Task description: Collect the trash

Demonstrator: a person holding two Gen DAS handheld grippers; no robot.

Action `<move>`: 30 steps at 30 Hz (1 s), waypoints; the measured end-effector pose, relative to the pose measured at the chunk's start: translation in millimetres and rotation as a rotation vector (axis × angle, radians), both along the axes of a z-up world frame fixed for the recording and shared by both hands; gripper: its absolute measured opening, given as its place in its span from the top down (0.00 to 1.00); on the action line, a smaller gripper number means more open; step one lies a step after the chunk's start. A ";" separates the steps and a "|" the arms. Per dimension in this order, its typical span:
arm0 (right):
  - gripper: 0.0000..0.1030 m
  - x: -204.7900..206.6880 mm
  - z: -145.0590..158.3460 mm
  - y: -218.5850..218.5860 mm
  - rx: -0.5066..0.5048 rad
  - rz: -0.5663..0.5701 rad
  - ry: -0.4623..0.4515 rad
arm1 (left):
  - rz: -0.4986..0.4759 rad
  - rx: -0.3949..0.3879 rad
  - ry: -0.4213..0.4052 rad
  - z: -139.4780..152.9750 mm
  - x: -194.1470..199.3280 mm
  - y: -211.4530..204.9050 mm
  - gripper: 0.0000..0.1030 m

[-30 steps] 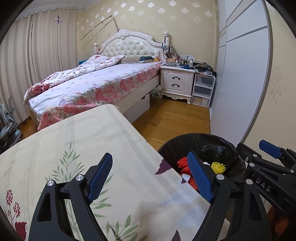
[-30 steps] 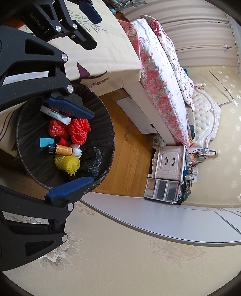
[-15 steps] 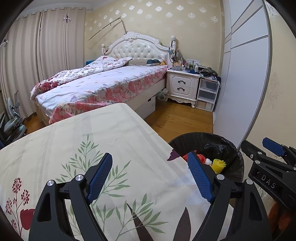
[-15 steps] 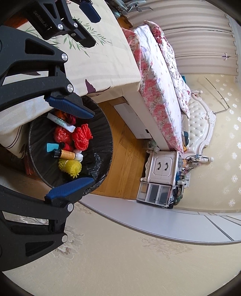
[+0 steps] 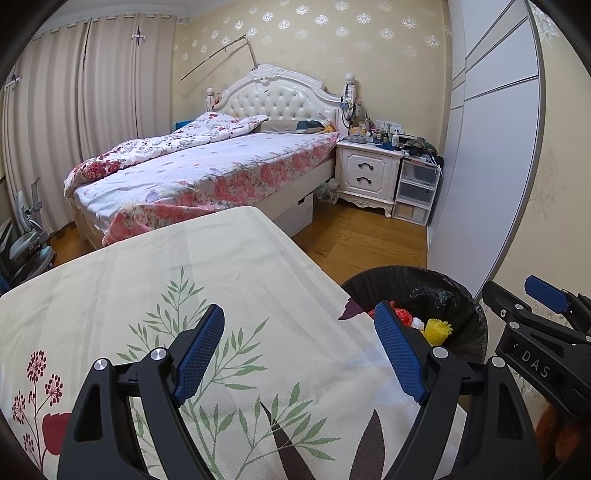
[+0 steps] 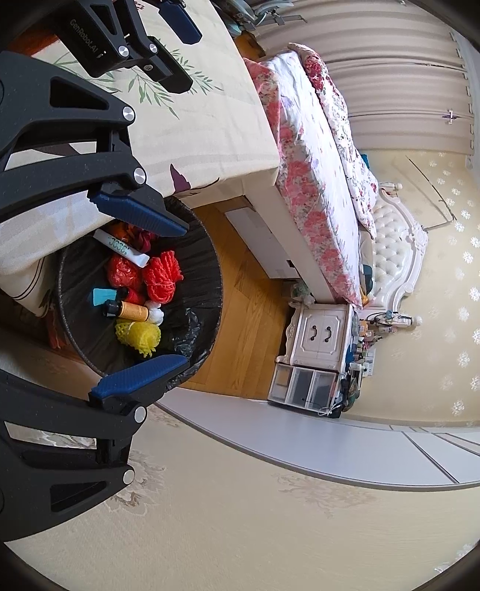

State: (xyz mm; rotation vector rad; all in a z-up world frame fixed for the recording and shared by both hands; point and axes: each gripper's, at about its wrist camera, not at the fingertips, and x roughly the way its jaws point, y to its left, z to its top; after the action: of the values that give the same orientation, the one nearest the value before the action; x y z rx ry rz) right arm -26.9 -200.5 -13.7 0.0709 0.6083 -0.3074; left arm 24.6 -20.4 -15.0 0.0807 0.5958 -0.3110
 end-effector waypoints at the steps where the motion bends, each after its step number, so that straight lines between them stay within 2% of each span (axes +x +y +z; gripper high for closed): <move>1: 0.37 0.0 0.1 0.2 0.001 0.000 0.000 | 0.000 0.000 0.000 0.1 0.0 0.1 0.22; 30: 0.37 -0.5 1.1 1.7 -0.002 -0.001 -0.003 | 0.001 -0.004 0.001 0.2 -0.3 2.3 0.22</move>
State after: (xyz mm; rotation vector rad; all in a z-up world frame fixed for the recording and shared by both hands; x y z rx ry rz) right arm -27.4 -198.8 -12.6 0.0698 0.6052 -0.3089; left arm 24.3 -18.1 -14.8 0.0761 0.5965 -0.3114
